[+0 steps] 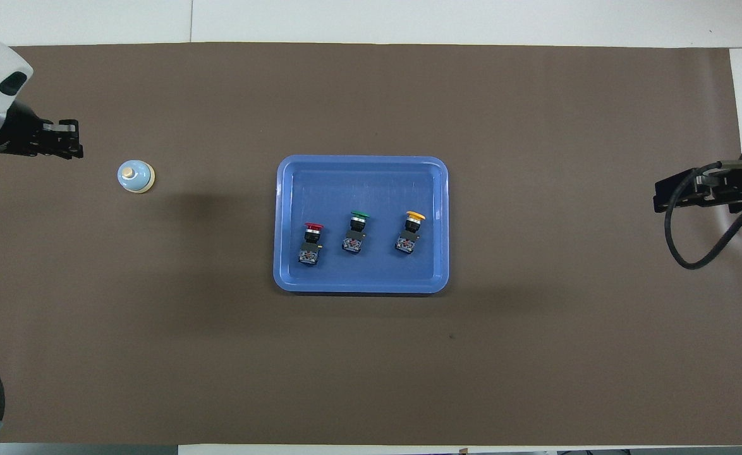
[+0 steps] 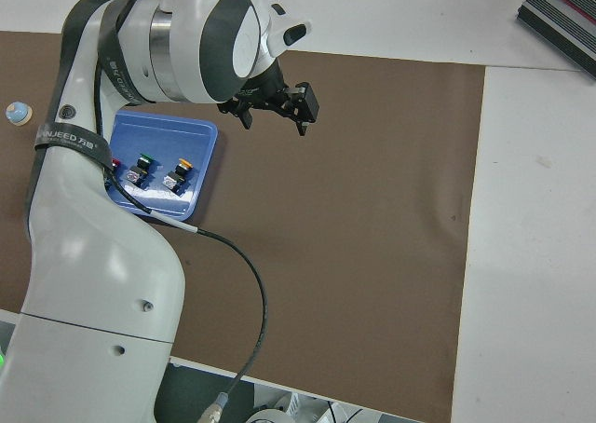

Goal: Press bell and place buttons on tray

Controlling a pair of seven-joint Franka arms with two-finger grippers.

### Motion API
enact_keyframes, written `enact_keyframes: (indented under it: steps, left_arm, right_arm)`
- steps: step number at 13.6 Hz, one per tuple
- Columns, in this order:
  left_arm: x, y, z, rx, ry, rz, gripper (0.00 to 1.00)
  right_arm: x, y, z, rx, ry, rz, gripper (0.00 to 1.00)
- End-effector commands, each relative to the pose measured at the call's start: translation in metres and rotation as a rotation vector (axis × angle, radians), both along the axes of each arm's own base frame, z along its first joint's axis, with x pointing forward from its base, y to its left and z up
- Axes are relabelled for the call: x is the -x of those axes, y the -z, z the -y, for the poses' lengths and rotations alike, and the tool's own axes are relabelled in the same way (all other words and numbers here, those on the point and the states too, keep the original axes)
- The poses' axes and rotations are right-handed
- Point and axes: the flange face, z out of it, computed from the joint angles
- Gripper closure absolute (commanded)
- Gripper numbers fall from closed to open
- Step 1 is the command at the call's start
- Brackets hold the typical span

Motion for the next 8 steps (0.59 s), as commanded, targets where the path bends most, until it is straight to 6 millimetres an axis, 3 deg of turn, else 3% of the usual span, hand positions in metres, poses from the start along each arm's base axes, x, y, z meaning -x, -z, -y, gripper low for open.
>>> enact_keyframes:
  steps: [1,4,6,8]
  left_arm:
    - [0.039,-0.059,-0.001,-0.013,-0.014,0.011,0.0]
    - [0.08,-0.103,0.003,-0.014,-0.011,-0.033,0.0]
    - [0.109,-0.115,0.004,-0.014,-0.019,-0.059,0.0]
    - [0.113,-0.12,0.007,-0.015,-0.004,-0.042,0.0]
  right_arm:
    - [0.006,-0.001,0.004,0.007,-0.008,-0.003,0.0]
    - [0.005,-0.002,0.004,0.007,-0.008,-0.001,0.0]
    - [0.006,-0.002,0.003,0.007,-0.008,-0.001,0.0]
    - [0.006,-0.003,0.003,0.007,-0.008,0.0,0.0]
